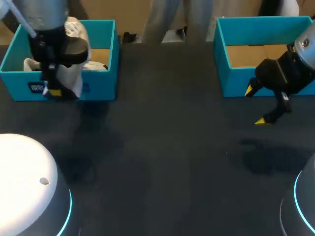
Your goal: Take the shoe out of the shoebox, open the shoe tongue, remove and reinsert the insole, then place the shoe into the shoebox
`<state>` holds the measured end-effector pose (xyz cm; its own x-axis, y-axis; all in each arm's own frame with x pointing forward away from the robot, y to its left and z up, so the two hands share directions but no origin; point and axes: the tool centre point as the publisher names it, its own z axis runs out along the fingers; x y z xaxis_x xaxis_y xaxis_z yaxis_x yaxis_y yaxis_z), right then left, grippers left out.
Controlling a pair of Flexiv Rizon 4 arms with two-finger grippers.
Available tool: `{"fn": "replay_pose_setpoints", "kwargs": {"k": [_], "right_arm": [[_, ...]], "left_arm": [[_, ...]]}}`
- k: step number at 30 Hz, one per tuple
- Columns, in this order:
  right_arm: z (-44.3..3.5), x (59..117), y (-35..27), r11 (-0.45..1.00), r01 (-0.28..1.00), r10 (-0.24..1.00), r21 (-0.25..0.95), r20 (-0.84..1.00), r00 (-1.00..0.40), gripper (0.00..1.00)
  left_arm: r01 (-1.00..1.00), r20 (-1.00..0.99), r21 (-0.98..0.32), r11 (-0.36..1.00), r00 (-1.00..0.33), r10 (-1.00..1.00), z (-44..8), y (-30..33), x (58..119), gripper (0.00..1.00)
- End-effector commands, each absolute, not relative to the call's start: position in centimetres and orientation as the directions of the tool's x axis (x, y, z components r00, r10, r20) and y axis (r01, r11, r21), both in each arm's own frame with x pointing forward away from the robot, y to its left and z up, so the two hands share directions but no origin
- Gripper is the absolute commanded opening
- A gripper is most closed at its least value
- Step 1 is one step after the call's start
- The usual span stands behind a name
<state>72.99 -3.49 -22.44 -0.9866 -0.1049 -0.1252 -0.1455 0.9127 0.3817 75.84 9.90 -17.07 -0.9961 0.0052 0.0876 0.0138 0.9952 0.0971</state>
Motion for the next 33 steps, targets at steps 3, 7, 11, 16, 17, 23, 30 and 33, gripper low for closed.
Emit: {"fn": "replay_pose_setpoints", "kwargs": {"k": [3,7,11,16,17,23,30,33], "right_arm": [[-22.6,73.0,-3.4,0.914,-0.145,-0.105,0.379,-0.126,-0.987,1.00],[-22.6,73.0,-3.4,0.914,-0.145,-0.105,0.379,-0.126,-0.987,1.00],[-22.6,73.0,-3.4,0.914,-0.145,-0.105,0.379,-0.126,-0.987,1.00],[-22.6,73.0,-3.4,0.914,-0.145,-0.105,0.379,-0.126,-0.987,1.00],[-22.6,73.0,-3.4,0.914,-0.145,-0.105,0.379,-0.126,-0.987,1.00],[-22.6,73.0,-3.4,0.914,-0.145,-0.105,0.379,-0.126,-0.987,1.00],[-22.6,73.0,-3.4,0.914,-0.145,-0.105,0.379,-0.126,-0.987,1.00],[-22.6,73.0,-3.4,0.914,-0.145,-0.105,0.379,-0.126,-0.987,1.00]], "left_arm": [[-0.034,0.082,0.038,0.999,-0.996,-0.037,-17.2,15.3,78.2,0.00],[-0.049,0.071,0.056,0.997,-0.996,-0.053,-17.3,17.5,79.6,0.00],[-0.073,0.059,0.060,0.996,-0.995,-0.076,-17.4,19.3,80.9,0.00],[-0.083,0.043,0.046,0.996,-0.995,-0.085,-17.3,21.1,82.4,0.00],[-0.079,0.040,0.044,0.996,-0.996,-0.081,-17.4,21.4,82.7,0.00],[-0.094,0.049,0.025,0.995,-0.994,-0.095,-17.8,23.8,85.4,0.00],[-0.079,0.054,0.057,0.995,-0.995,-0.082,-17.4,26.1,88.6,0.00],[-0.093,0.051,0.057,0.994,-0.994,-0.096,-17.0,26.7,89.6,0.00]]}}
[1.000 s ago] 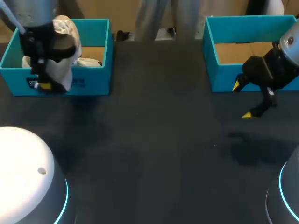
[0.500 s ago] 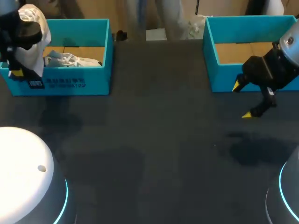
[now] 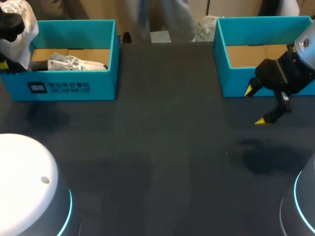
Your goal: Take the shoe out of the shoebox, open the shoe tongue, remove and reinsert the insole, then place the shoe into the shoebox
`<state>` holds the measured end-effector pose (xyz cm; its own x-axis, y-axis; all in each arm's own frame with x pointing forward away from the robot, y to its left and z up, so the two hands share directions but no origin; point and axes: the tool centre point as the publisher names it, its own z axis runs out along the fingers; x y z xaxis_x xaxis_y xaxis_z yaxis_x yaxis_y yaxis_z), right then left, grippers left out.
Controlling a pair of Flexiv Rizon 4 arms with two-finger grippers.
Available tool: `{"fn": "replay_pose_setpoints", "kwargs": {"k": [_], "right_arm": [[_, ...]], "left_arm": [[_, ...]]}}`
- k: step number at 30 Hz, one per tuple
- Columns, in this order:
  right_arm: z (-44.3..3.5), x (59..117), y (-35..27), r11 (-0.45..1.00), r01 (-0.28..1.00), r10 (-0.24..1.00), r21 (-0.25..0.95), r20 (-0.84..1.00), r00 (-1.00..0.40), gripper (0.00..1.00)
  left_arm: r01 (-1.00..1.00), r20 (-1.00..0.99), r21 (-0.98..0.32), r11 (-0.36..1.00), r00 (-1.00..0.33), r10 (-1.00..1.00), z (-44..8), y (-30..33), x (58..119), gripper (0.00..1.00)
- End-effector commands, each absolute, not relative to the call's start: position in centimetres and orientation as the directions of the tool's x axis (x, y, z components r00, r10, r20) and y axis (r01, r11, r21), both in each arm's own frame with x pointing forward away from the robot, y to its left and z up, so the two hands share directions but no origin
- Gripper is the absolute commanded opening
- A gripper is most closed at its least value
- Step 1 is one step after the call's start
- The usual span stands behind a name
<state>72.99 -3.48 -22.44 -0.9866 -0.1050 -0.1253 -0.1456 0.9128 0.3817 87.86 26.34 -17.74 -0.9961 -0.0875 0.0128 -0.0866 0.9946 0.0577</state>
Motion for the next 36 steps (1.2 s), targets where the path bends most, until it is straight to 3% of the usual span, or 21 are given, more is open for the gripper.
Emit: {"fn": "replay_pose_setpoints", "kwargs": {"k": [1,26,36], "right_arm": [[-22.6,73.0,-3.4,0.914,-0.145,-0.105,0.379,-0.126,-0.987,1.00],[-22.6,73.0,-3.4,0.914,-0.145,-0.105,0.379,-0.126,-0.987,1.00],[-22.6,73.0,-3.4,0.914,-0.145,-0.105,0.379,-0.126,-0.987,1.00]], "left_arm": [[-0.098,0.053,0.059,0.993,-0.993,-0.101,-17.0,26.9,90.1,0.00],[-0.113,0.079,0.078,0.991,-0.990,-0.119,-17.2,26.8,90.8,0.00],[-0.088,0.063,0.091,0.992,-0.994,-0.094,-16.5,28.7,95.1,0.00]]}}
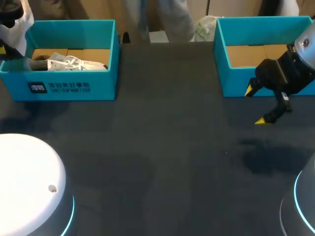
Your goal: Take the shoe out of the shoebox, open the shoe tongue, remove and reinsert the insole, then place the shoe into the shoebox
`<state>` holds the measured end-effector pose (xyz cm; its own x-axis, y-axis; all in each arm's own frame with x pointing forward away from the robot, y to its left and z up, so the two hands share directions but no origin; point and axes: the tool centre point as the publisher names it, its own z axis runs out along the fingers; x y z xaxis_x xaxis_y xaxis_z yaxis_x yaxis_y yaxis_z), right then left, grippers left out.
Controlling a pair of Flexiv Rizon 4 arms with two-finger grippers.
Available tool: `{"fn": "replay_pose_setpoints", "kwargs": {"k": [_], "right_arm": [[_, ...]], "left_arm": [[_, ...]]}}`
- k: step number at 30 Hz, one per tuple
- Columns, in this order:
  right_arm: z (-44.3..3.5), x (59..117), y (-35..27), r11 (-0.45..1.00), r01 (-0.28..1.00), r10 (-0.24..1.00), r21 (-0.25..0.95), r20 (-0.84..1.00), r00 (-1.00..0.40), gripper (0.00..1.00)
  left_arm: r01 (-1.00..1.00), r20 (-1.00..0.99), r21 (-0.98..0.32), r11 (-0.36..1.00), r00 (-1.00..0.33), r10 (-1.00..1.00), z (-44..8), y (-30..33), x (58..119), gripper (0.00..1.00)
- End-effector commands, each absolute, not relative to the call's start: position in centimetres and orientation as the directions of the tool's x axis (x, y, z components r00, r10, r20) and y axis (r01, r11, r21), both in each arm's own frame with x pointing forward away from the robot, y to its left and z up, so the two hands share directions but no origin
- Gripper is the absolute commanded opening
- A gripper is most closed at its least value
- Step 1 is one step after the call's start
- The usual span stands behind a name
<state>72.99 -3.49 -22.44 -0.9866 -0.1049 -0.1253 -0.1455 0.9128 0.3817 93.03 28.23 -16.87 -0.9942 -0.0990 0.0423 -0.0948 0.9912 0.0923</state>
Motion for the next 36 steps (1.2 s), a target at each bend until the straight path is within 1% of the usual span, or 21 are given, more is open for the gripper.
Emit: {"fn": "replay_pose_setpoints", "kwargs": {"k": [1,3,4,7,9,12,14,21,27,32,36], "right_arm": [[-22.6,73.0,-3.4,0.914,-0.145,-0.105,0.379,-0.126,-0.987,1.00],[-22.6,73.0,-3.4,0.914,-0.145,-0.105,0.379,-0.126,-0.987,1.00],[-22.6,73.0,-3.4,0.914,-0.145,-0.105,0.379,-0.126,-0.987,1.00],[-22.6,73.0,-3.4,0.914,-0.145,-0.105,0.379,-0.126,-0.987,1.00],[-22.6,73.0,-3.4,0.914,-0.145,-0.105,0.379,-0.126,-0.987,1.00],[-22.6,73.0,-3.4,0.914,-0.145,-0.105,0.379,-0.126,-0.987,1.00],[-22.6,73.0,-3.4,0.914,-0.145,-0.105,0.379,-0.126,-0.987,1.00],[-22.6,73.0,-3.4,0.914,-0.145,-0.105,0.379,-0.126,-0.987,1.00],[-22.6,73.0,-3.4,0.914,-0.145,-0.105,0.379,-0.126,-0.987,1.00],[-22.6,73.0,-3.4,0.914,-0.145,-0.105,0.379,-0.126,-0.987,1.00],[-22.6,73.0,-3.4,0.914,-0.145,-0.105,0.379,-0.126,-0.987,1.00]], "left_arm": [[-0.069,0.074,0.094,0.993,-0.994,-0.076,-16.6,28.8,95.6,0.00],[-0.080,0.066,0.102,0.992,-0.994,-0.087,-16.7,29.0,96.8,0.00],[-0.052,0.078,0.093,0.994,-0.995,-0.059,-16.8,29.0,97.3,0.00],[-0.055,0.063,0.065,0.996,-0.996,-0.059,-17.1,29.3,98.9,0.00],[-0.063,0.041,0.084,0.994,-0.997,-0.066,-17.4,29.4,100.1,0.00],[-0.057,0.037,0.047,0.997,-0.998,-0.058,-18.0,29.7,101.8,0.00],[-0.069,0.041,0.060,0.996,-0.997,-0.071,-18.6,29.8,103.0,0.00],[-0.074,0.032,0.026,0.997,-0.997,-0.075,-19.5,30.5,106.6,0.00],[-0.069,0.033,0.031,0.997,-0.997,-0.070,-20.5,30.2,109.6,0.00],[-0.039,0.013,0.036,0.999,-0.999,-0.039,-21.0,29.6,111.0,0.00],[-0.012,0.037,0.052,0.999,-0.999,-0.014,-21.1,29.2,111.8,0.00]]}}
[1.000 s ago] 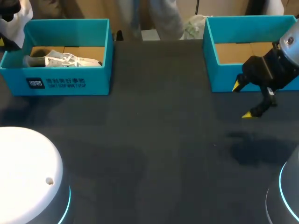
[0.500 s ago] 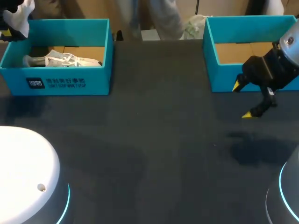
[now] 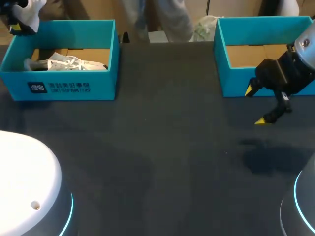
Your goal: Take the shoe out of the shoebox, open the shoe tongue, remove and reinsert the insole, then place the shoe into the shoebox
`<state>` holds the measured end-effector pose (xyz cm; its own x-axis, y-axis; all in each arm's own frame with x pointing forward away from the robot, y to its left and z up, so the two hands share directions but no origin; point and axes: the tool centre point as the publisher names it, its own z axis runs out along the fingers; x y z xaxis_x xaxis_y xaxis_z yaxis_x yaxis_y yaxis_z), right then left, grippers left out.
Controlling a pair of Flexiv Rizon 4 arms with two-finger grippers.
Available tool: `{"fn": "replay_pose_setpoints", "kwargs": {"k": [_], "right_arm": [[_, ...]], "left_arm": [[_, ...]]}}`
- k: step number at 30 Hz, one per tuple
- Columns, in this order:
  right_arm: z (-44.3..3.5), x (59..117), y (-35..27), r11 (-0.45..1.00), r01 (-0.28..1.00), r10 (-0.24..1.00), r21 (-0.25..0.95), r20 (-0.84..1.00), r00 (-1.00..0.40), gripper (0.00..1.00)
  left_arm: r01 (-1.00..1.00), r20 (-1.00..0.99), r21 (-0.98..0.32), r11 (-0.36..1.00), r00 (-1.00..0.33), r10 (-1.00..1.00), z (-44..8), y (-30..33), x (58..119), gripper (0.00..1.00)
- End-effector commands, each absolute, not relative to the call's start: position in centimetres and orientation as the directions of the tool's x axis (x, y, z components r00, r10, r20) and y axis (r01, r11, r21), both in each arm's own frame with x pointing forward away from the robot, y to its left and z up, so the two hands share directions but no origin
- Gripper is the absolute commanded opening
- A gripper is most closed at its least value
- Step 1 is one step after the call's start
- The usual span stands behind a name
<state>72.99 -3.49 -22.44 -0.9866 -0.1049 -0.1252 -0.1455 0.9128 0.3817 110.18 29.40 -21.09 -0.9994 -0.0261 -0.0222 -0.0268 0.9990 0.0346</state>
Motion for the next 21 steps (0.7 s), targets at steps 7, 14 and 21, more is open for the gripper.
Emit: {"fn": "replay_pose_setpoints", "kwargs": {"k": [7,14,21], "right_arm": [[-22.55,72.99,-3.44,0.914,-0.145,-0.105,0.379,-0.126,-0.987,1.00],[-22.55,72.99,-3.44,0.914,-0.145,-0.105,0.379,-0.126,-0.987,1.00],[-22.55,72.99,-3.44,0.914,-0.145,-0.105,0.379,-0.126,-0.987,1.00]], "left_arm": [[-0.021,0.039,0.054,0.998,-0.999,-0.023,-21.08,29.22,111.46,0.00],[-0.021,0.039,0.054,0.998,-0.999,-0.023,-21.08,29.22,111.46,0.00],[0.022,0.040,0.049,0.999,-0.999,0.020,-20.97,29.49,111.42,0.00]]}}
